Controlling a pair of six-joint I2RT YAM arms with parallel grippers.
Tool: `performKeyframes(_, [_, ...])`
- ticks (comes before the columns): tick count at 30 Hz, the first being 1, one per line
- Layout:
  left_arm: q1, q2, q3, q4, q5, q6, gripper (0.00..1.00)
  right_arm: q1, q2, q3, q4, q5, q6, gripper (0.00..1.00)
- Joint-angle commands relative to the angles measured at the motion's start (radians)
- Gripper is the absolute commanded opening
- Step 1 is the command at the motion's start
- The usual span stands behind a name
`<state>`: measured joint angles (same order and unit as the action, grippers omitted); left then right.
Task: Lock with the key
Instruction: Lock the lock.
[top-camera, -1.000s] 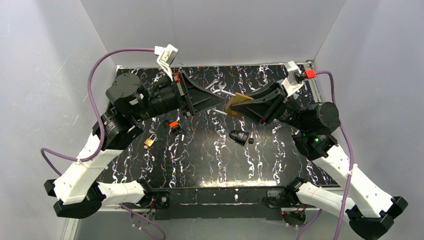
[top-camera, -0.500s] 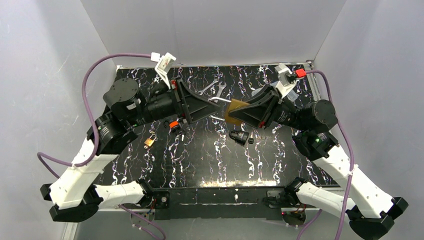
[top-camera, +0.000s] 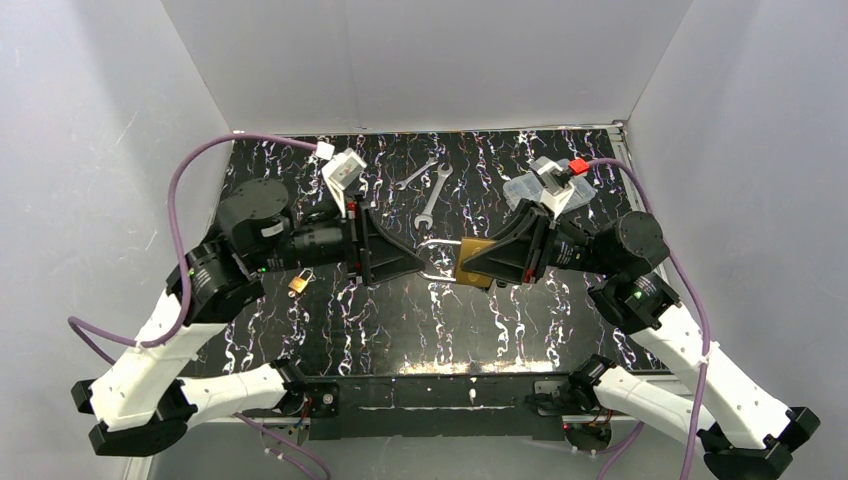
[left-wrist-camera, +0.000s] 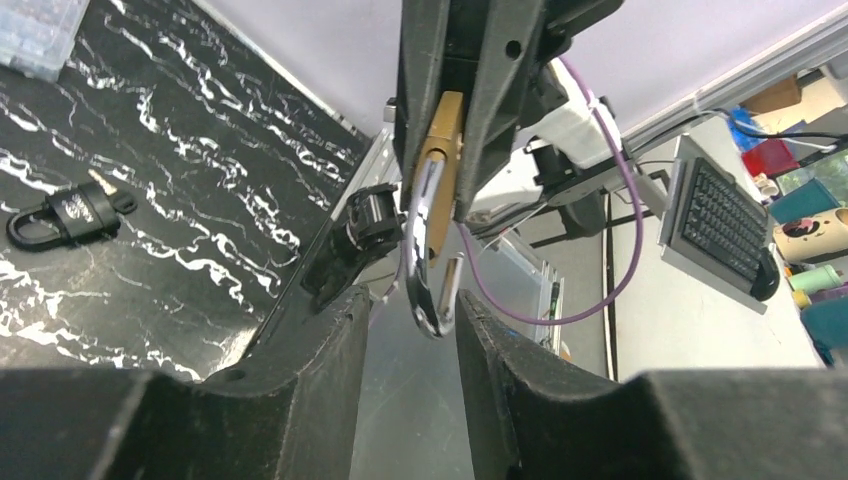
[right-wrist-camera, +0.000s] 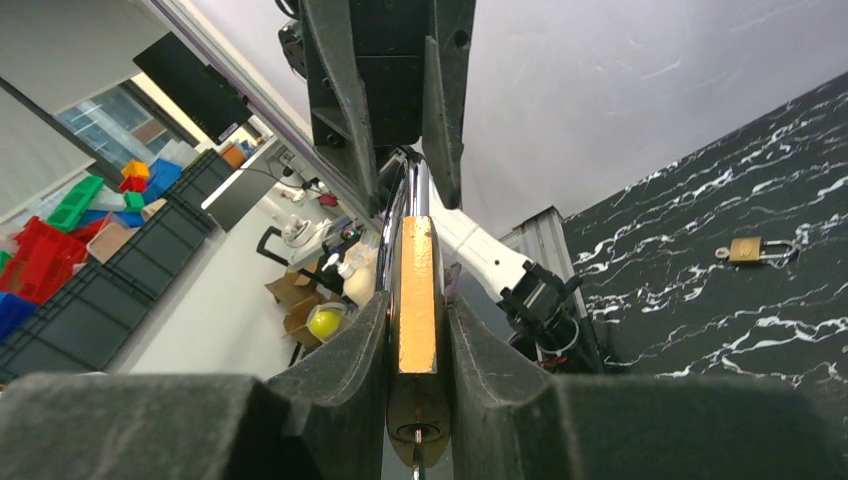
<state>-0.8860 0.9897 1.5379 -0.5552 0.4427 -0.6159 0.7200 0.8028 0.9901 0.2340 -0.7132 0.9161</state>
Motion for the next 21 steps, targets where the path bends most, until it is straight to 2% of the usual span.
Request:
performKeyframes(1, [-0.001,0.009,-0.021,-0.023,0.03,0.029,0.36,-0.004,-0.021,0.012,0.094,-0.02,0.041,0.01])
performKeyframes(6, [-0.001,0.011,-0.03,-0.023,0.023,0.034,0.28,-0.004,-0.014,0.007,0.08,-0.03,0.035,0.01])
performKeyframes(13, [-0.001,0.009,-0.042,-0.02,0.024,0.036,0.0,-0.004,0.004,0.006,0.08,-0.063,0.05,0.01])
performKeyframes(21, [-0.001,0.026,-0.077,0.02,0.04,0.043,0.0,-0.002,0.029,0.008,0.107,-0.1,0.094,0.01])
